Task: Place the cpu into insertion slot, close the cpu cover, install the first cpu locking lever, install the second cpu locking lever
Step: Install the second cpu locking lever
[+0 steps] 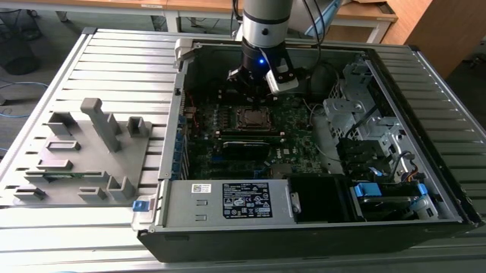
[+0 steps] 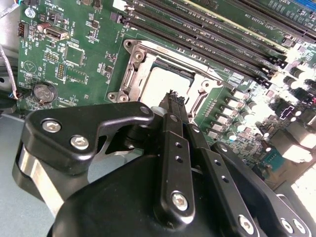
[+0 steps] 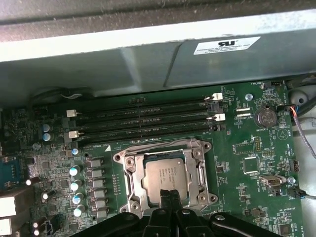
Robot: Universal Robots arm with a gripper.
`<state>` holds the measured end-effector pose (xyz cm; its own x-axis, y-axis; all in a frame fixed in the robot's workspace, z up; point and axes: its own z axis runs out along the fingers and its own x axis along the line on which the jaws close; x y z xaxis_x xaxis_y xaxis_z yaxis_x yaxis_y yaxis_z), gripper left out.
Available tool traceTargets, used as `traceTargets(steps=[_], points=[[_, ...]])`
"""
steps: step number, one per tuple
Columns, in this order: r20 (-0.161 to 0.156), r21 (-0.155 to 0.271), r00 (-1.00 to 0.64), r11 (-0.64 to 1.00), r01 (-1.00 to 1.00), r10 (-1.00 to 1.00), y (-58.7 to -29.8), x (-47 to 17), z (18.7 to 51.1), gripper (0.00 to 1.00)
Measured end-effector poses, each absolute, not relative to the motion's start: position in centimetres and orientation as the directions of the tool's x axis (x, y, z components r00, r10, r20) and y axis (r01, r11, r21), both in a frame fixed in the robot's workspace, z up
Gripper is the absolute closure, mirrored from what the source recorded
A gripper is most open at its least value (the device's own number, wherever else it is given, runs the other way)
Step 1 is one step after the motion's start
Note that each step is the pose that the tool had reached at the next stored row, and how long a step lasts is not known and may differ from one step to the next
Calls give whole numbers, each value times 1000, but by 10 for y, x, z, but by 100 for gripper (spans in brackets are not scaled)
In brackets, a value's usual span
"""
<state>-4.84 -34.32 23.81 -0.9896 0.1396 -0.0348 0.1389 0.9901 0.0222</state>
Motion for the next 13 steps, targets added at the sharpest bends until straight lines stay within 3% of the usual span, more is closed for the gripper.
traceTargets(steps=[13], points=[[-35,22,-990,990,139,140,-345,-48,239,89]])
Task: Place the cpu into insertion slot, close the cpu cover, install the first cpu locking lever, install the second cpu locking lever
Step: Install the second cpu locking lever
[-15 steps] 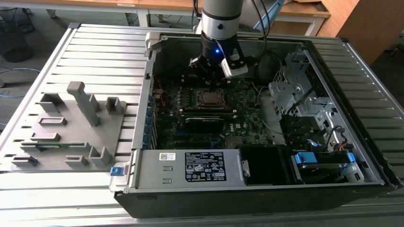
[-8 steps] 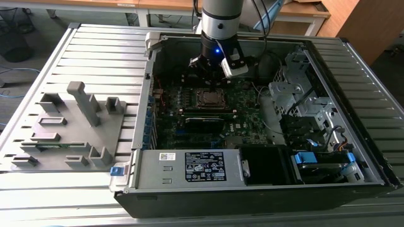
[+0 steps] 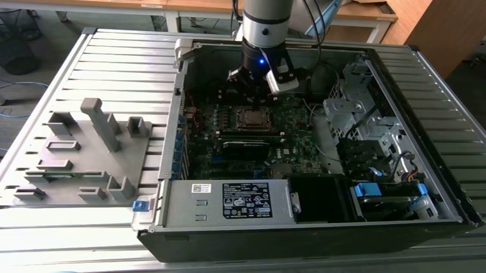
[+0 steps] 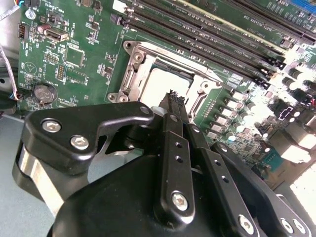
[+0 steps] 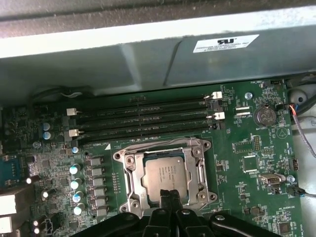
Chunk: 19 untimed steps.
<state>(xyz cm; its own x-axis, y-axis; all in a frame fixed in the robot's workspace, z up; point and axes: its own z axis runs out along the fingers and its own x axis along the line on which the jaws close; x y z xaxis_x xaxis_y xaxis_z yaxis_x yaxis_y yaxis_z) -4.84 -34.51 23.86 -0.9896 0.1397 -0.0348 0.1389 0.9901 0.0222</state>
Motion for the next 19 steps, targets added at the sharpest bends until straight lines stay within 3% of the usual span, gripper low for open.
traceTargets(steps=[19], points=[[-35,22,-990,990,139,140,-368,-48,239,89]])
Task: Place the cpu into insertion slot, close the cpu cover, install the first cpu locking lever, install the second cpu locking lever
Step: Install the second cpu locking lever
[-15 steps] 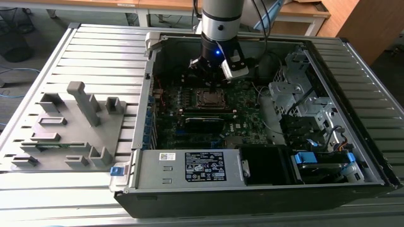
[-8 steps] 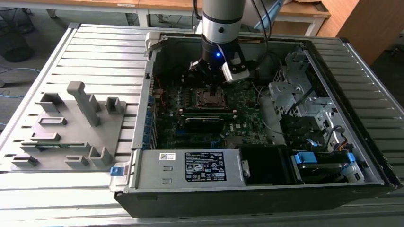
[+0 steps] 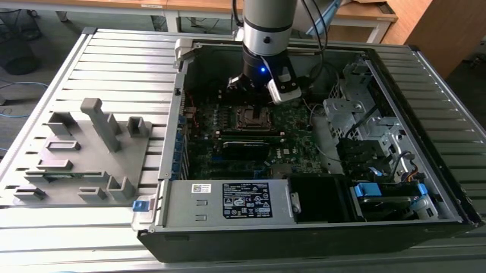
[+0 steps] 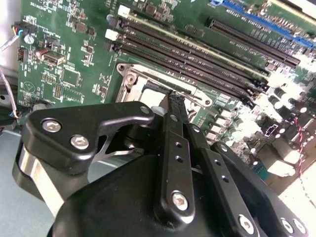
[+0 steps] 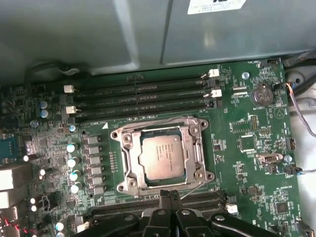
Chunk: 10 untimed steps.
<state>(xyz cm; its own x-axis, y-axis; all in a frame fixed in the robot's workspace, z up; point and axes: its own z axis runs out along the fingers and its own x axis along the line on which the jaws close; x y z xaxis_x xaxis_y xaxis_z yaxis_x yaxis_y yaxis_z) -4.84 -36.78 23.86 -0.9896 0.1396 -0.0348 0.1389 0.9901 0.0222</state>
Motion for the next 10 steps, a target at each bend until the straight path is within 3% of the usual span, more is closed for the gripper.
traceTargets(steps=[10], points=[[-35,22,-990,990,139,140,-371,-48,239,89]])
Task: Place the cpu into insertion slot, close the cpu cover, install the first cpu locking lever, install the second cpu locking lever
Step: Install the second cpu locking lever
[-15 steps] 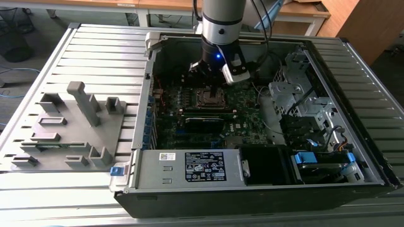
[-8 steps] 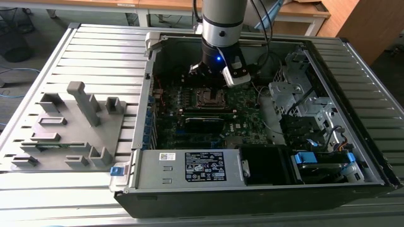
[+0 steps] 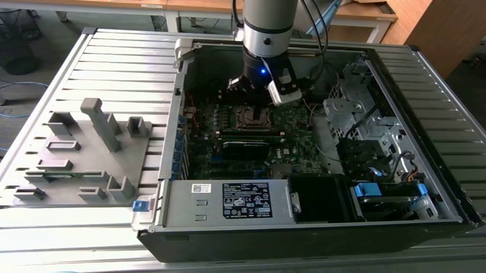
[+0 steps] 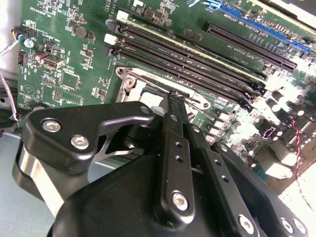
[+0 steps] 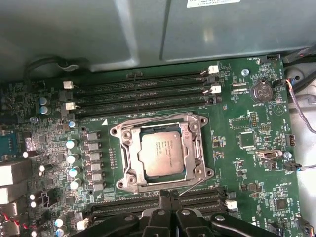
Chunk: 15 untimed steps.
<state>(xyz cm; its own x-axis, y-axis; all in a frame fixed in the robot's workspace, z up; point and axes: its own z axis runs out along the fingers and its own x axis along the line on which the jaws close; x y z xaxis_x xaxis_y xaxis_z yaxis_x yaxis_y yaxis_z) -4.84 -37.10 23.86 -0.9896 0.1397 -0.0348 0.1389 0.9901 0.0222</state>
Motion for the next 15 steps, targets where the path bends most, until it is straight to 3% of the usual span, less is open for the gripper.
traceTargets(steps=[15], points=[[-35,22,-990,990,139,140,-376,-49,239,89]])
